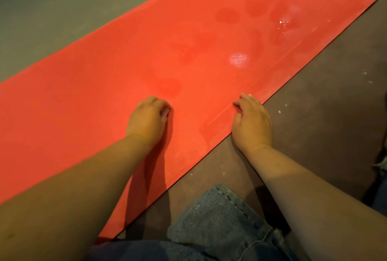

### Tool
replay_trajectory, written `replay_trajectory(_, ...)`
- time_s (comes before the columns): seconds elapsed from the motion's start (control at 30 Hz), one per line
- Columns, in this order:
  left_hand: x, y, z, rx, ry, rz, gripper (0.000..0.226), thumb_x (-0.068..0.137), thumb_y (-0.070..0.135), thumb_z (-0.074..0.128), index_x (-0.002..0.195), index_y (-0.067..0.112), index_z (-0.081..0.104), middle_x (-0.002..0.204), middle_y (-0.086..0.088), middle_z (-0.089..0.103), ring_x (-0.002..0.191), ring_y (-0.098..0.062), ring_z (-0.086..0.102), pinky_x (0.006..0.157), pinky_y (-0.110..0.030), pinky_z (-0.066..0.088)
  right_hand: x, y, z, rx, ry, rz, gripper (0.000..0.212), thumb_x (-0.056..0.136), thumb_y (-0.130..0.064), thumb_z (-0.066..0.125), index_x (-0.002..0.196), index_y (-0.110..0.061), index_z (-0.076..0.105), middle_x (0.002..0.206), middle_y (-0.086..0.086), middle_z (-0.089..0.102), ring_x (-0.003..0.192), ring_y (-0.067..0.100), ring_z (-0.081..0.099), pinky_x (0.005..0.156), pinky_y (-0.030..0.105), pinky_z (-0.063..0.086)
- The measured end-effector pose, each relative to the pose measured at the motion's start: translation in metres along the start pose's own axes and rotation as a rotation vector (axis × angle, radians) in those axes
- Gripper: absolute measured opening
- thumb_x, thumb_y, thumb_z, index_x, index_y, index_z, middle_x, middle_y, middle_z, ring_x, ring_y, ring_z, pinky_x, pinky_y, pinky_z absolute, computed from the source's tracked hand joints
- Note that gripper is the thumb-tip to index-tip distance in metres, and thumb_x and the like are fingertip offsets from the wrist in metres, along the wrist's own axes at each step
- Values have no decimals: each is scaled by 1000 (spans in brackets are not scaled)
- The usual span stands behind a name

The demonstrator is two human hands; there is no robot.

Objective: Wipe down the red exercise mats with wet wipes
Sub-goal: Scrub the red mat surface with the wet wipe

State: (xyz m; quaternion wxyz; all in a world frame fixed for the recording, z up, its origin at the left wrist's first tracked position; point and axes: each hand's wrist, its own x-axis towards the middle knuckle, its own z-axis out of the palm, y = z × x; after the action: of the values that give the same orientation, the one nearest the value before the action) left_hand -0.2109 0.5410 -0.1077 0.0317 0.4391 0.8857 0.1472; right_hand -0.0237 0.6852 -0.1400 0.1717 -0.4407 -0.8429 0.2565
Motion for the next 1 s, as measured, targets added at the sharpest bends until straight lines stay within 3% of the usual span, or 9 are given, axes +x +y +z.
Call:
replay_trajectory(0.07, -9, 20, 6, -6, -9, -23, 20, 92, 13, 54, 104, 12, 70, 109, -11, 62, 103, -34, 55, 88, -36, 41, 2, -1, 2, 16, 16, 7, 39, 90, -5, 41, 123, -15, 59, 147, -2, 41, 141, 15, 27, 115, 36, 23)
replay_trajectory(0.2, -59, 62, 8, -129, -185, 568, 21, 89, 19, 53, 100, 14, 70, 99, -5, 67, 86, -29, 61, 69, -32, 51, 4, -1, 0, 69, 45, 21, 40, 88, -1, 40, 119, -13, 63, 143, -1, 46, 139, 16, 31, 114, 36, 27)
replay_trajectory(0.27, -51, 54, 6, -78, -223, 700, 22, 89, 21, 54, 102, 13, 71, 100, -5, 68, 86, -27, 63, 69, -32, 53, 6, 2, -5, 113, 12, 3, 42, 87, 1, 38, 117, -14, 64, 142, -2, 48, 138, 14, 33, 113, 33, 28)
replay_trajectory(0.4, 5, 25, 7, 4, -57, 282, 21, 95, 16, 54, 108, 12, 70, 108, -10, 64, 102, -32, 58, 87, -35, 43, 14, 27, -29, 57, -7, -32, 44, 86, 2, 41, 118, -17, 65, 141, -3, 50, 136, 15, 36, 115, 38, 25)
replay_trajectory(0.5, 14, 29, 11, 5, 8, 24, 22, 93, 14, 53, 107, 11, 70, 108, -12, 62, 105, -32, 54, 87, -35, 39, 16, 40, -37, -29, 81, 50, 42, 91, -7, 43, 130, -19, 56, 148, 1, 40, 141, 18, 27, 117, 42, 20)
replay_trajectory(0.73, -32, 72, 15, -60, -145, 530, 19, 93, 20, 55, 102, 12, 70, 102, -8, 66, 92, -32, 61, 75, -40, 53, 14, 41, -27, -251, 2, 1, 56, 91, -22, 35, 146, -21, 33, 157, 2, 21, 146, 17, 13, 118, 41, 8)
replay_trajectory(0.8, -1, 53, 16, 32, -112, 479, 23, 95, 18, 51, 110, 13, 68, 110, -10, 64, 102, -31, 58, 86, -40, 48, 15, 42, -27, -287, -25, -21, 57, 91, -24, 33, 148, -21, 30, 158, 2, 19, 146, 17, 12, 119, 41, 7)
replay_trajectory(0.93, 40, 40, 16, 7, 54, 11, 23, 93, 14, 53, 108, 11, 70, 111, -14, 62, 107, -33, 55, 91, -37, 41, 17, 39, -26, -287, -21, -20, 56, 92, -24, 32, 148, -21, 29, 158, 2, 18, 146, 17, 12, 119, 40, 8)
replay_trajectory(1.0, 20, 67, 22, -11, -3, 58, 23, 92, 15, 52, 106, 13, 71, 109, -12, 63, 105, -33, 55, 89, -35, 40, 17, 39, -26, -288, -15, -7, 56, 92, -24, 31, 148, -21, 30, 158, 1, 19, 146, 17, 12, 119, 40, 8)
